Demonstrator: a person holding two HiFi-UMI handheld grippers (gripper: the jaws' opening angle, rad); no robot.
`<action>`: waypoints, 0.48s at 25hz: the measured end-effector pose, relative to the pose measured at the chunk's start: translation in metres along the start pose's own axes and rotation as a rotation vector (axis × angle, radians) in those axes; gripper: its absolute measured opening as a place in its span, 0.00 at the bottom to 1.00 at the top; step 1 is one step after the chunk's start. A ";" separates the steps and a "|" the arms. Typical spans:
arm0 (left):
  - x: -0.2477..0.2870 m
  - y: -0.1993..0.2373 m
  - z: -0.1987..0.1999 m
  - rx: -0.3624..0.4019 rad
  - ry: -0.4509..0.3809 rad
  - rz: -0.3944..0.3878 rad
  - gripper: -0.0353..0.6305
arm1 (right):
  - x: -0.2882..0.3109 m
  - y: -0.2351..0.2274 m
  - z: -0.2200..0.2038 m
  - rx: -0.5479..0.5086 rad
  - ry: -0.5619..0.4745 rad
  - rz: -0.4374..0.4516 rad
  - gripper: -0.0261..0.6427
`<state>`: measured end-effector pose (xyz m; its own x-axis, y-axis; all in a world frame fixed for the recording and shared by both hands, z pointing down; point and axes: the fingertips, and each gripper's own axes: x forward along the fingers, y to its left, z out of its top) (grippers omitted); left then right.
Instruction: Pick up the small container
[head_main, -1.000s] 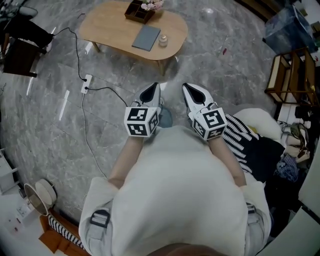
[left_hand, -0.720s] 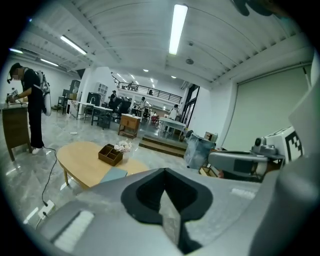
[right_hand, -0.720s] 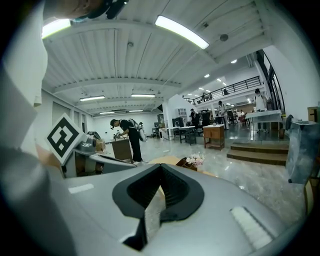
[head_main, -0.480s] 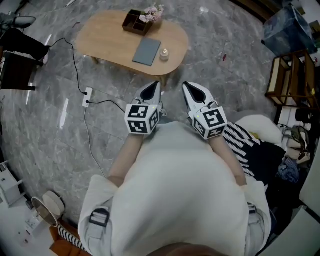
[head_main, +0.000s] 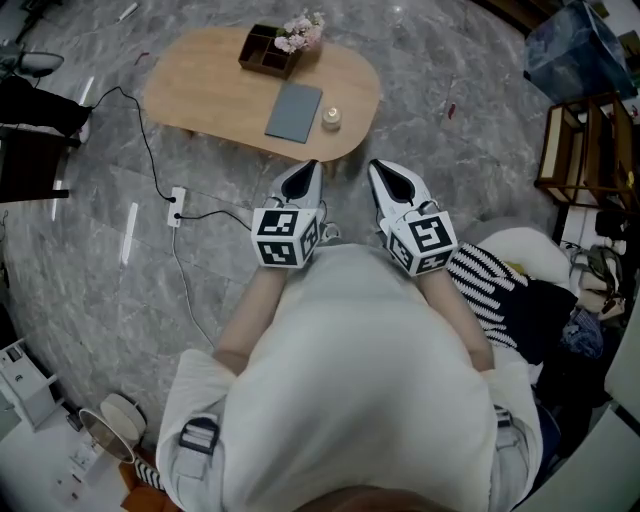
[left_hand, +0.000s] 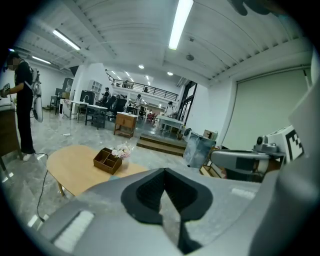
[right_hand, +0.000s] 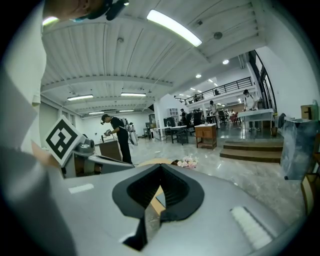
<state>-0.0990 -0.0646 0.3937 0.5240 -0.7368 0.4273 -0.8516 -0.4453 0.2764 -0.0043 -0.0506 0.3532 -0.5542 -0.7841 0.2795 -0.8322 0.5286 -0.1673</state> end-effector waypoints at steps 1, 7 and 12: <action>0.003 0.003 -0.001 0.001 0.005 0.000 0.06 | 0.002 -0.002 -0.001 0.008 0.003 -0.006 0.04; 0.026 0.011 -0.019 0.002 0.052 -0.016 0.06 | 0.010 -0.016 -0.017 0.036 0.049 -0.035 0.04; 0.059 0.024 -0.038 -0.016 0.097 -0.001 0.06 | 0.028 -0.040 -0.037 0.036 0.108 -0.036 0.04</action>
<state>-0.0878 -0.0993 0.4586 0.5240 -0.6835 0.5081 -0.8514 -0.4368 0.2904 0.0139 -0.0810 0.4026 -0.5209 -0.7615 0.3858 -0.8525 0.4873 -0.1892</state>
